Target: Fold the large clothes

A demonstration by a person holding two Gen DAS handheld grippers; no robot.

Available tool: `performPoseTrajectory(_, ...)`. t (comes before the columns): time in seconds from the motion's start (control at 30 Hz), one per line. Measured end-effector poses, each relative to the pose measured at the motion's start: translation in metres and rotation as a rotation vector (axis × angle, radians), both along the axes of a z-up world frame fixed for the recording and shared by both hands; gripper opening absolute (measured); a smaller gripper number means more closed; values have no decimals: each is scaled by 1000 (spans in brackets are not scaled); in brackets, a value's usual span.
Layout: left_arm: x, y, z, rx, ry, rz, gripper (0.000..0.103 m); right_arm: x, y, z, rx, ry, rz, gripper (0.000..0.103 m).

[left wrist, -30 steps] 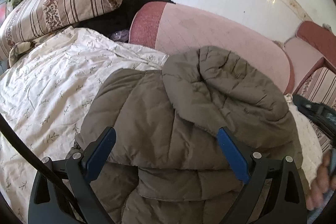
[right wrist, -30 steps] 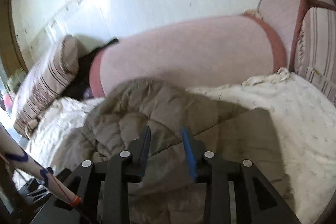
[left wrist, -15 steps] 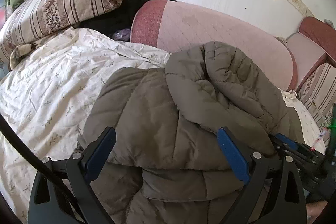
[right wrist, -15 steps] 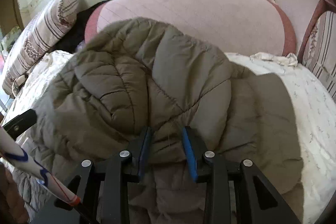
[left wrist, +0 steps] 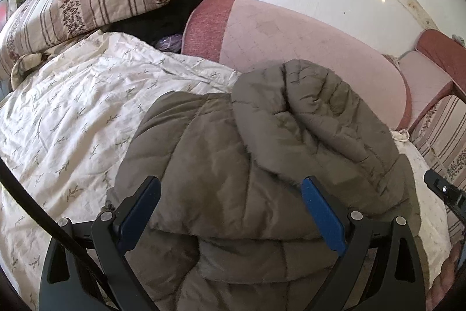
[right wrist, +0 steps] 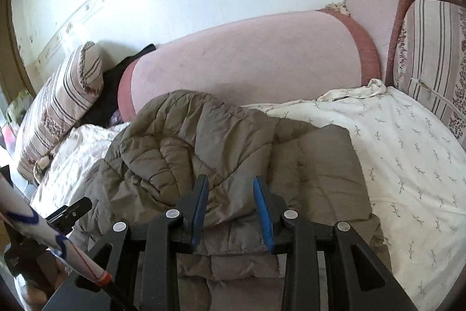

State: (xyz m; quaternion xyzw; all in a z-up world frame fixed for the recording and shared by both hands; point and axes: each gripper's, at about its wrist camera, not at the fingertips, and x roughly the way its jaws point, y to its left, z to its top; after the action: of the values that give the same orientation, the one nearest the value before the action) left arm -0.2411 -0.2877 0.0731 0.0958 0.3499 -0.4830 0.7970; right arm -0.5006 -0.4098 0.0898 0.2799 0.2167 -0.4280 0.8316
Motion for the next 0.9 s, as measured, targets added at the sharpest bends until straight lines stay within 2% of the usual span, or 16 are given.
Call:
performPoseTrajectory(0.13,-10,-19,9,-13,-40,-34,97,2,-9,-12,33,-24,-11,33)
performPoseTrajectory(0.17,-13,-26,8,-10,-54,-49,97,2,-10,-16,40,-18,-10,28)
performPoseTrajectory(0.23,-15,-36,0,8,-52,-67,97,8,-14,-27,54,17,-9,26)
performPoseTrajectory(0.33,-11,-51,-28,108,-49,-54,97,17,-17,-44,65,74,11,26)
performPoseTrajectory(0.4,-10,-58,-43,184,-89,-41,99,21,-21,-55,95,96,16,26)
performPoseTrajectory(0.5,-13,-58,-46,196,-104,-39,100,23,-25,-69,135,119,16,26)
performPoseTrajectory(0.63,-16,-50,-42,181,-114,-29,100,16,-16,-56,125,124,15,26)
performPoseTrajectory(0.77,-32,-24,-23,137,-107,-26,99,-1,3,-29,92,86,6,26)
performPoseTrajectory(0.9,-56,12,1,112,-154,-34,99,-30,37,-4,80,40,-5,26)
